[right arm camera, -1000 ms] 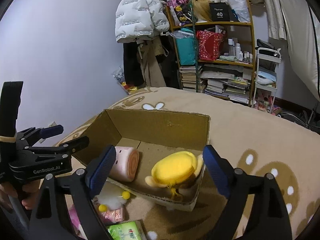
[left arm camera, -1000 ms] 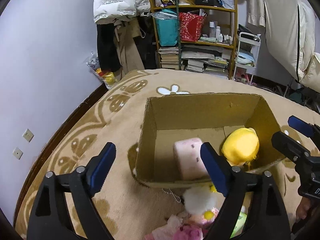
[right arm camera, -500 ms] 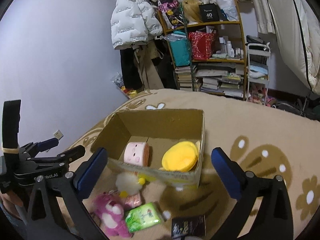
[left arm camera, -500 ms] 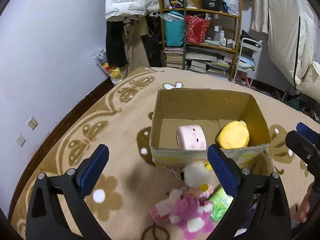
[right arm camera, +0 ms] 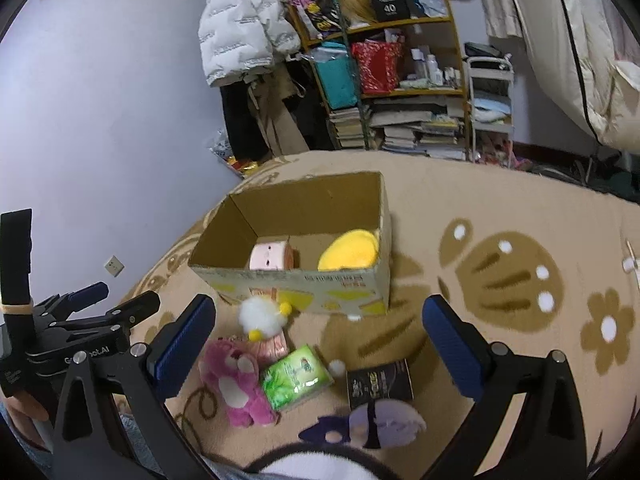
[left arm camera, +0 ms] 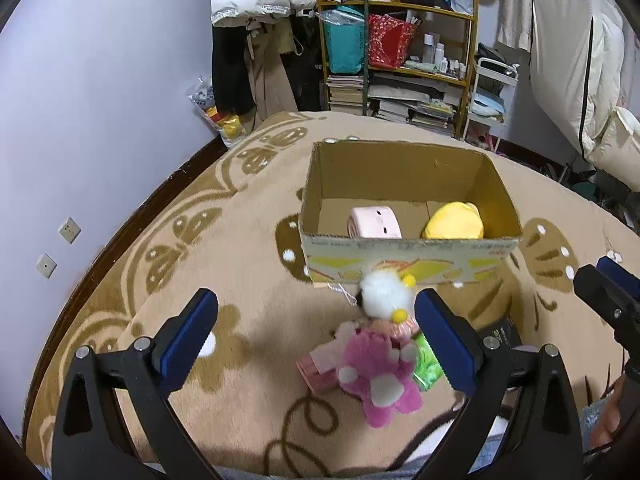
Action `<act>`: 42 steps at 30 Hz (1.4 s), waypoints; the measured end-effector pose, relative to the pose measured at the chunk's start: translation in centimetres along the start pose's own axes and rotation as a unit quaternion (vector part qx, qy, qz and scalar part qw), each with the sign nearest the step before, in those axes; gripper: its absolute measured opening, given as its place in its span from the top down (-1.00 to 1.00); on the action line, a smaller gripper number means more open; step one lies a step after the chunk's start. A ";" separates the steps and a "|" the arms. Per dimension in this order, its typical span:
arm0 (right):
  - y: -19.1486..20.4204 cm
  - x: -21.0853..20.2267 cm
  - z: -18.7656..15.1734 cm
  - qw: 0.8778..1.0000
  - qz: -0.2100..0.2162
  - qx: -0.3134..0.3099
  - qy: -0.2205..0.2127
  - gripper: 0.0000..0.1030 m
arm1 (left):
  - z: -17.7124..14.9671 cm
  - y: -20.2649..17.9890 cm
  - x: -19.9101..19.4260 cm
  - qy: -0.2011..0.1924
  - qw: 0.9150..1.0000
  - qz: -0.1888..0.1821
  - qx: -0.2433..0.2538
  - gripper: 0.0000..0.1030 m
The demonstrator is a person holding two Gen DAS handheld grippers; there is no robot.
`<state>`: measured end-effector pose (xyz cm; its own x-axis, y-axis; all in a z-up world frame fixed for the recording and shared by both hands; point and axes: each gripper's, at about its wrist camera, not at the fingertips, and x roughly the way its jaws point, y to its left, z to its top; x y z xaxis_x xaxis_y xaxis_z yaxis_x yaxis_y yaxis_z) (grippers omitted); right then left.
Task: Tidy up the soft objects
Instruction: 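Move both tools back toward the remaining plush toys beside the box, then grasp the pink bear plush with the left tool while the right tool grasps the lavender doll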
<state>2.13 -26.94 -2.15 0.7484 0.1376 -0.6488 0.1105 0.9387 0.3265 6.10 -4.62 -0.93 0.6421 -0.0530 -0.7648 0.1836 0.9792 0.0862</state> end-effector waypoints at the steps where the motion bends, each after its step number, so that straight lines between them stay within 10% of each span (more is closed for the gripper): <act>1: -0.1 -0.1 -0.2 1.000 -0.003 0.004 0.004 -1.00 | -0.3 -0.1 0.0 0.002 1.000 0.000 0.002 -0.90; 42: -6.1 9.2 -6.4 0.952 -0.024 0.181 0.244 -0.99 | -4.2 -3.6 9.4 0.156 0.987 -0.035 0.015 -0.90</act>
<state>4.13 -29.33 -14.53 0.3537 0.3101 -0.8824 0.4217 0.7892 0.4464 8.32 -7.78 -11.09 0.3681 -0.0524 -0.9283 0.2446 0.9687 0.0423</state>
